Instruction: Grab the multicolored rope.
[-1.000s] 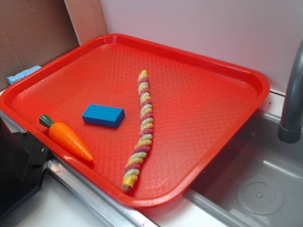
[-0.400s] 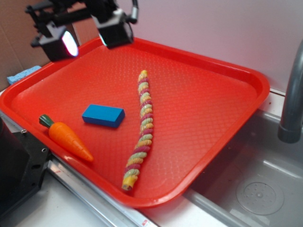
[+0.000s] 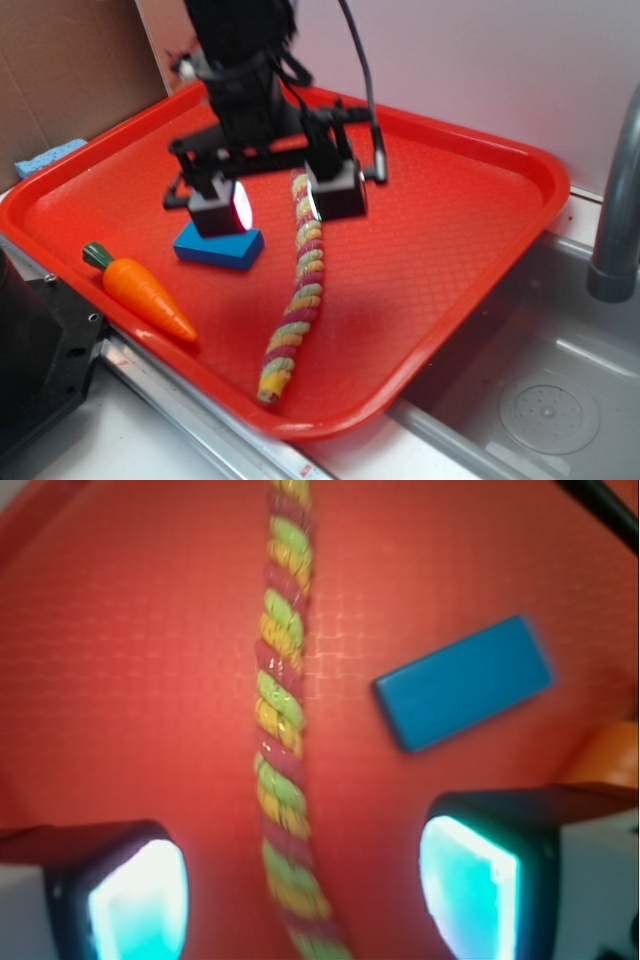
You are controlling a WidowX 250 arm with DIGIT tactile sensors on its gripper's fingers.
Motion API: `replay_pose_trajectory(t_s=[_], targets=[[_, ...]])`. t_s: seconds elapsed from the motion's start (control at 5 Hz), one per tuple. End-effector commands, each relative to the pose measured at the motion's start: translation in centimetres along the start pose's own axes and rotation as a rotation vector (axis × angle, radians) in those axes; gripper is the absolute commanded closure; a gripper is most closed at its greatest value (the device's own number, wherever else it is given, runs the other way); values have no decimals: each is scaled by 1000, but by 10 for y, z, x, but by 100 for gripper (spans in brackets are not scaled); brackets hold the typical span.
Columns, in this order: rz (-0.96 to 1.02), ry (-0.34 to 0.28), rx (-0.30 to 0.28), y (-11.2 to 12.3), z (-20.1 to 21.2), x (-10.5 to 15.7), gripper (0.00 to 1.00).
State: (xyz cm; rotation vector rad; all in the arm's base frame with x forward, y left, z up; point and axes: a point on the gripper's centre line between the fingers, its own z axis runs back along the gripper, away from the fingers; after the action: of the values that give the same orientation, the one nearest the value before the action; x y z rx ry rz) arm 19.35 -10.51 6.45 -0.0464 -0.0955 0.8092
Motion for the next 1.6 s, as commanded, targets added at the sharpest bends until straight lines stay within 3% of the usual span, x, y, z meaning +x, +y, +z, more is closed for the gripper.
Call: replay_pose_trajectory(t_s=[0.0, 0.2, 0.8, 1.0, 1.2, 1.4], targets=[[35, -34, 31, -8, -38, 1, 0], [47, -41, 35, -10, -53, 1, 100], [1, 2, 19, -6, -42, 18, 100], [-182, 31, -5, -1, 1, 43, 100], [-306, -8, -3, 6, 46, 67, 100], [-482, 30, -28, 17, 90, 89, 100]])
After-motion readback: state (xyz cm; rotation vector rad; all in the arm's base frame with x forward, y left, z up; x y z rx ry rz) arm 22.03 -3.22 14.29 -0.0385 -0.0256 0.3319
